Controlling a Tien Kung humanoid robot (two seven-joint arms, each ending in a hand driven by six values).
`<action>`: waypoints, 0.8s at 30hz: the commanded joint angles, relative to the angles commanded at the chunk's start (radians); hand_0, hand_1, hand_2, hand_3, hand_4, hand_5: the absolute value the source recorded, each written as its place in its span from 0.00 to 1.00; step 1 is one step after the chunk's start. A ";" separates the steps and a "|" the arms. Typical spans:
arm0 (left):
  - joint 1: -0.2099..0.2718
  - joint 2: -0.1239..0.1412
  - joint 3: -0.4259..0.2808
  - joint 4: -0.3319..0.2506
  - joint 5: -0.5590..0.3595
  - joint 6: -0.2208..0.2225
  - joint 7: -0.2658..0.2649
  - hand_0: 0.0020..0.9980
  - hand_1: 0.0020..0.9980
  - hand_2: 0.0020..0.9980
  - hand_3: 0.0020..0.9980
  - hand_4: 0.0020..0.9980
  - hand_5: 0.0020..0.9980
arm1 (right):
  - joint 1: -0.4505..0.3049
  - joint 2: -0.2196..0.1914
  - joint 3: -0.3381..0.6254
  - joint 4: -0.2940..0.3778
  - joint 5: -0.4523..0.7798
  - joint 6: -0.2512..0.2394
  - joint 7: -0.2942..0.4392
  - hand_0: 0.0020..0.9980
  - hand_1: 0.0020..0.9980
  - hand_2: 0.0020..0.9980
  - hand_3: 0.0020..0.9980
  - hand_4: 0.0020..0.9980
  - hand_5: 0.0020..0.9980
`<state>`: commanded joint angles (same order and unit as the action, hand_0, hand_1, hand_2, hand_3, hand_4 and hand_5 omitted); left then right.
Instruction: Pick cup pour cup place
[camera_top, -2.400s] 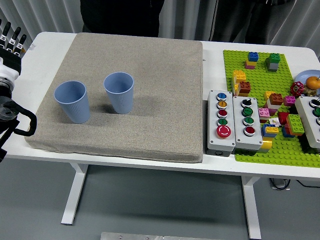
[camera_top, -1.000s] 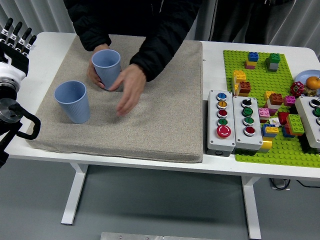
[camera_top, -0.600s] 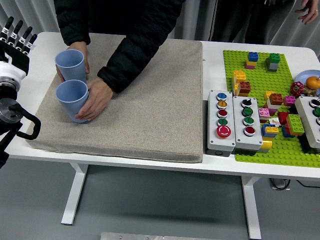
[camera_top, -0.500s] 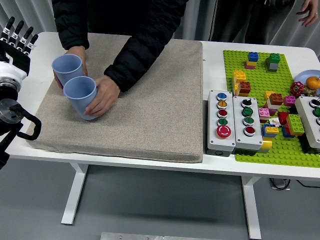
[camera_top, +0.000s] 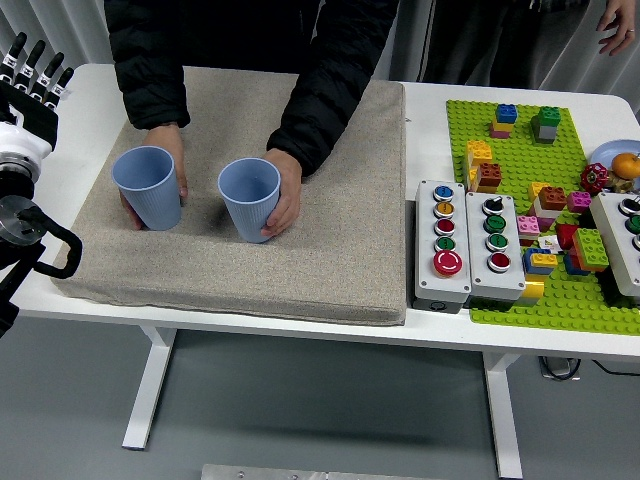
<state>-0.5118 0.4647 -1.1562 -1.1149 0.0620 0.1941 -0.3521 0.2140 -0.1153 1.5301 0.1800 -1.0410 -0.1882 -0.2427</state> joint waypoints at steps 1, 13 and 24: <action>0.000 0.000 -0.002 0.000 0.001 0.000 0.000 0.78 0.78 0.89 0.89 0.80 1.00 | 0.000 0.000 0.000 0.000 0.000 0.000 0.000 0.71 0.66 0.65 0.60 0.00 0.15; 0.003 0.001 -0.010 -0.005 0.011 0.001 0.002 0.78 0.78 0.89 0.89 0.80 1.00 | 0.001 -0.001 0.007 0.000 -0.007 -0.003 0.001 0.71 0.66 0.64 0.60 0.00 0.14; 0.005 0.002 -0.019 -0.006 0.032 -0.005 -0.002 0.78 0.78 0.88 0.90 0.75 0.73 | 0.001 0.000 0.014 0.000 -0.014 -0.001 -0.002 0.71 0.66 0.64 0.60 0.00 0.13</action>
<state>-0.5068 0.4665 -1.1755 -1.1210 0.0940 0.1887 -0.3538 0.2154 -0.1148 1.5446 0.1800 -1.0549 -0.1894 -0.2444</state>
